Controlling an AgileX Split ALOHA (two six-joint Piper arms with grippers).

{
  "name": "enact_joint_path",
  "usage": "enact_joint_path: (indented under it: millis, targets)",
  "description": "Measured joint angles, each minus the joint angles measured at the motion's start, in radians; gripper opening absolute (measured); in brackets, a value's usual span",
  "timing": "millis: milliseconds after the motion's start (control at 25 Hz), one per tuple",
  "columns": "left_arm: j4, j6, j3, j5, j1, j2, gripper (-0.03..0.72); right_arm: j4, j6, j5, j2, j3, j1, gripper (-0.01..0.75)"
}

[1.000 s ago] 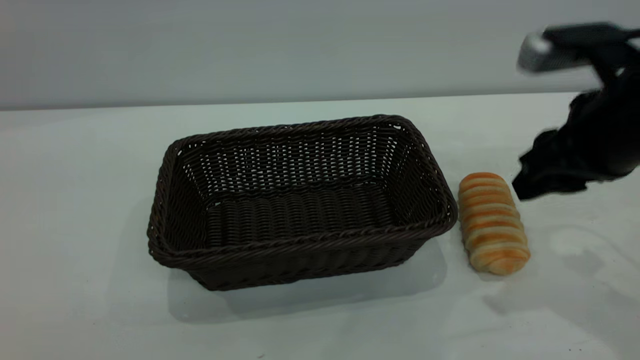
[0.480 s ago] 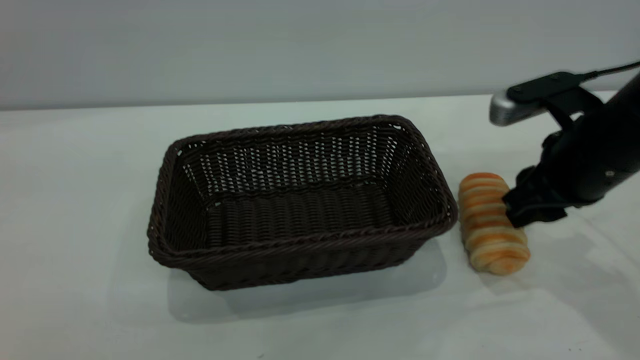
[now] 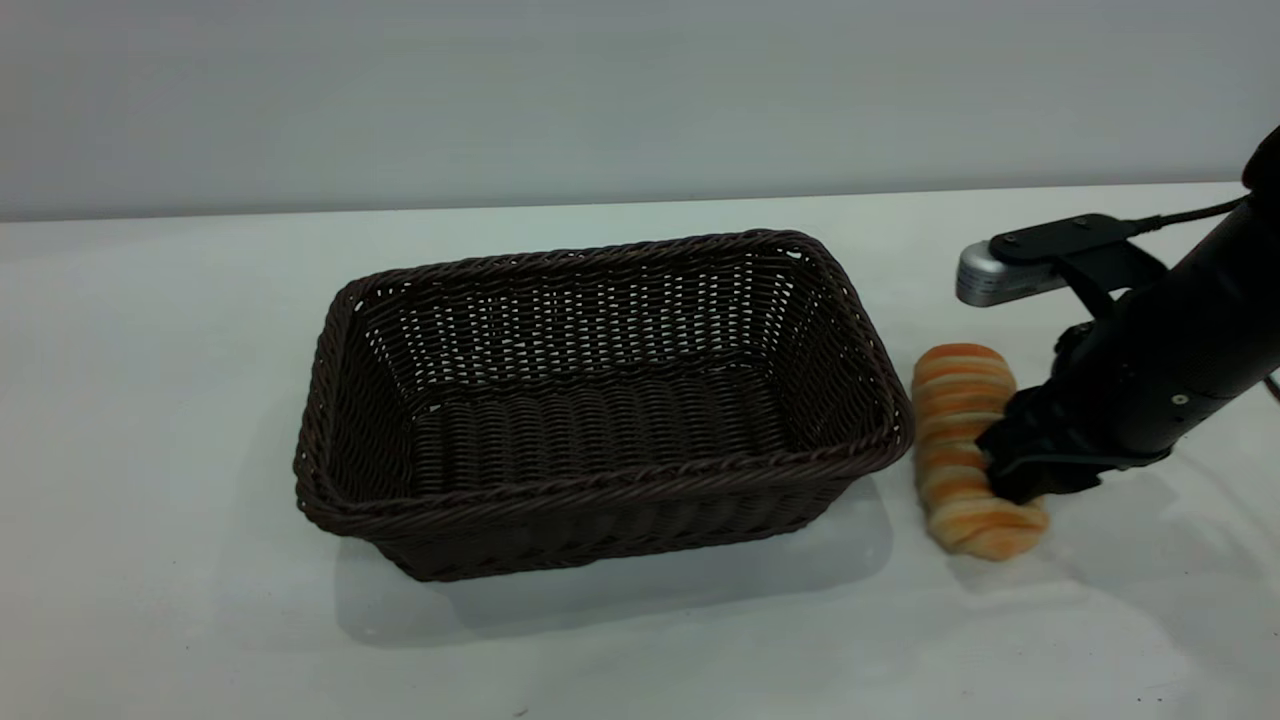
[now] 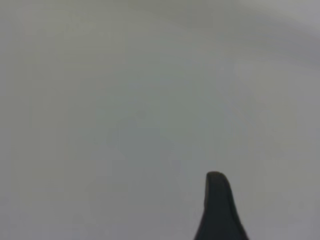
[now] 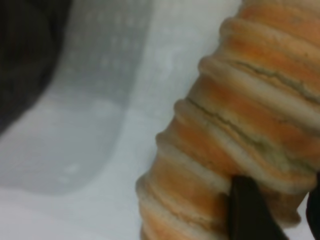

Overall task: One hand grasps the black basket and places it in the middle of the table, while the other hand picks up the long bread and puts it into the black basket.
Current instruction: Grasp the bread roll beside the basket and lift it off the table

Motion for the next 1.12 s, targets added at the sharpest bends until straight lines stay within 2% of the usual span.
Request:
enact_joint_path:
  millis: [240, 400, 480, 720, 920, 1120]
  targets:
    - [0.000, 0.000, 0.000, 0.000, 0.000, 0.000, 0.548, 0.027, 0.000, 0.044, 0.021, -0.009, -0.001, 0.226]
    - [0.000, 0.000, 0.000, 0.000, 0.000, 0.000, 0.548, 0.028, 0.000, 0.045, 0.024, -0.009, -0.001, 0.085]
    - [0.000, 0.000, 0.000, 0.000, 0.000, 0.000, 0.548, 0.028, 0.000, 0.039, 0.025, -0.009, -0.001, 0.043]
    - [0.000, 0.001, 0.000, 0.000, 0.000, 0.000, 0.548, -0.014, 0.000, -0.010, 0.008, -0.009, 0.002, 0.031]
    - [0.000, 0.002, 0.000, 0.000, 0.000, 0.000, 0.548, -0.040, -0.004, -0.097, -0.059, -0.008, 0.001, 0.031]
    - [0.000, 0.003, 0.000, 0.002, 0.000, 0.000, 0.548, -0.053, -0.006, -0.113, -0.143, -0.008, 0.001, 0.031]
